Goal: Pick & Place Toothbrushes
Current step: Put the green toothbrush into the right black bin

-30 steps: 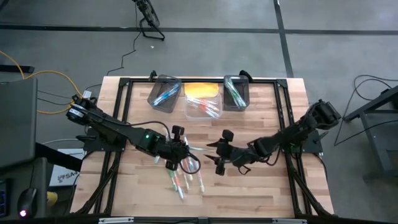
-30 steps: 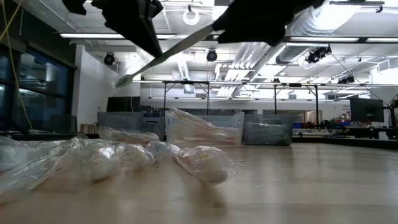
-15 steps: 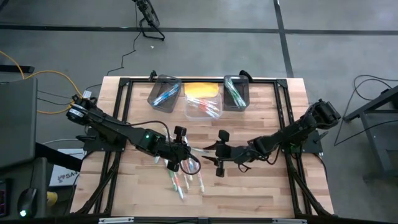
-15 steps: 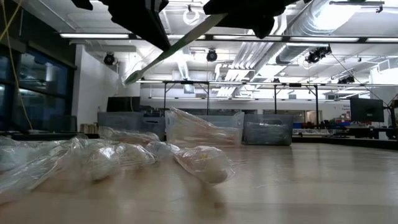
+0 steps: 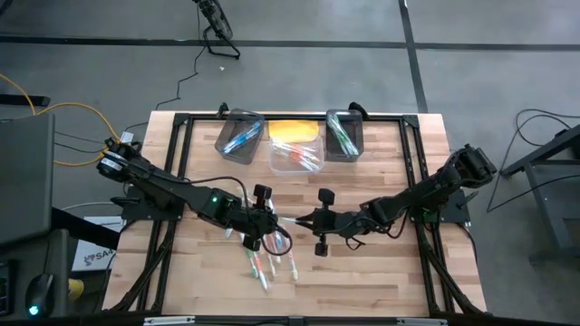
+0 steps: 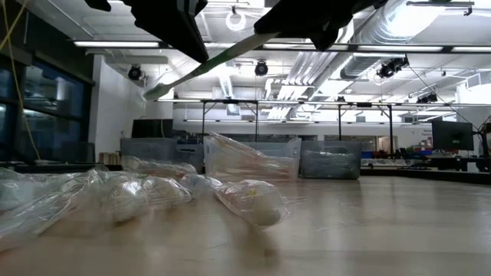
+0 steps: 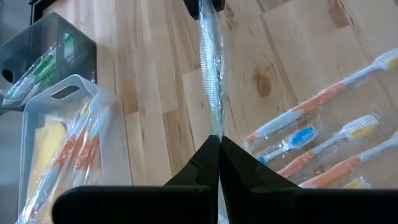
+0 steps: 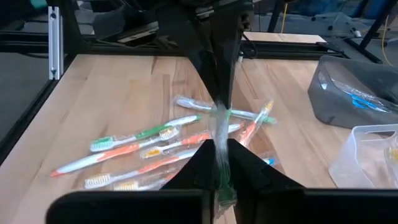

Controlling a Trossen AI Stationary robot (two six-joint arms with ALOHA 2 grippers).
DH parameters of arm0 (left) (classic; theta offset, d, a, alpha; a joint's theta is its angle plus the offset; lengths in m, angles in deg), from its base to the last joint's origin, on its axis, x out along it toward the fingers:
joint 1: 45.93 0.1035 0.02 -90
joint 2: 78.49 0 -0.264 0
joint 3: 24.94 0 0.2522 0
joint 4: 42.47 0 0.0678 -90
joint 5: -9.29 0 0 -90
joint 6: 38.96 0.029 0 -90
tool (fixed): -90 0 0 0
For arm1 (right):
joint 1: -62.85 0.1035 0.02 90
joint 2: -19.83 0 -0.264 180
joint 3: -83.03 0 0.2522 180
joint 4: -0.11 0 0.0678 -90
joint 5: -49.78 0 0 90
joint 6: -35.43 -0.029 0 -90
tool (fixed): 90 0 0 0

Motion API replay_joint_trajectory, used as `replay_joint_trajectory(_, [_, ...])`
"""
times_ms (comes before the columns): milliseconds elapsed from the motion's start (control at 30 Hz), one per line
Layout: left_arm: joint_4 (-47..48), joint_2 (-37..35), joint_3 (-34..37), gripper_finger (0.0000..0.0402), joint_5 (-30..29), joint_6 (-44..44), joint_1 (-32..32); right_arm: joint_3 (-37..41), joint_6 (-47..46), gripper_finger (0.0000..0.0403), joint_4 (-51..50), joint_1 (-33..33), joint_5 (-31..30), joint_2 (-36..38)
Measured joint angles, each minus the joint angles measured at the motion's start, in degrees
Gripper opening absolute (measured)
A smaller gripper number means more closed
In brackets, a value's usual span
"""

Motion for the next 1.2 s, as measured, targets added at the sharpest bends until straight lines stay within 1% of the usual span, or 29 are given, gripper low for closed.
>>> replay_joint_trajectory(200, [0.1,0.0,0.0,0.0008,-0.4,1.7,0.0,0.0,-0.8,0.0014,-0.3,0.0,-0.6,0.0])
replay_joint_trajectory(267, [1.0,0.0,0.0,0.0022,-1.3,2.3,0.0,0.0,-1.8,0.0014,-1.7,0.0,-1.3,0.1])
replay_joint_trajectory(367, [3.7,-0.4,0.0,0.0053,-2.2,2.5,0.0,0.0,-4.5,0.0013,-4.8,-0.6,-2.6,0.2])
replay_joint_trajectory(433, [5.0,-0.6,0.0,0.0077,-2.7,1.4,0.0,0.0,-6.6,0.0013,-7.1,-0.9,-5.9,0.2])
replay_joint_trajectory(533, [9.7,-1.3,0.0,0.0107,-4.3,-2.1,0.0,0.0,-10.9,0.0013,-12.4,-1.4,-13.9,1.0])
replay_joint_trajectory(667, [14.6,-2.9,0.5,0.012,-5.6,-8.3,0.0,-0.1,-19.3,0.0013,-23.5,-2.6,-25.4,5.6])
replay_joint_trajectory(800, [11.9,-5.7,3.8,0.0121,-5.7,-9.4,0.0,0.0,-26.0,0.0013,-34.5,-4.1,-32.0,10.9])
replay_joint_trajectory(933, [6.3,-9.8,10.0,0.0122,-5.6,-10.9,0.0,0.1,-32.1,0.0013,-44.1,-5.6,-35.4,15.7])
replay_joint_trajectory(1033, [0.3,-13.4,15.7,0.0122,-5.5,-11.3,0.0,2.5,-34.4,0.0013,-46.3,-7.0,-37.3,18.4])
replay_joint_trajectory(1200, [-10.1,-19.7,24.2,0.0122,-4.1,-12.0,0.0,9.4,-37.6,0.0013,-44.3,-10.5,-37.7,22.7])
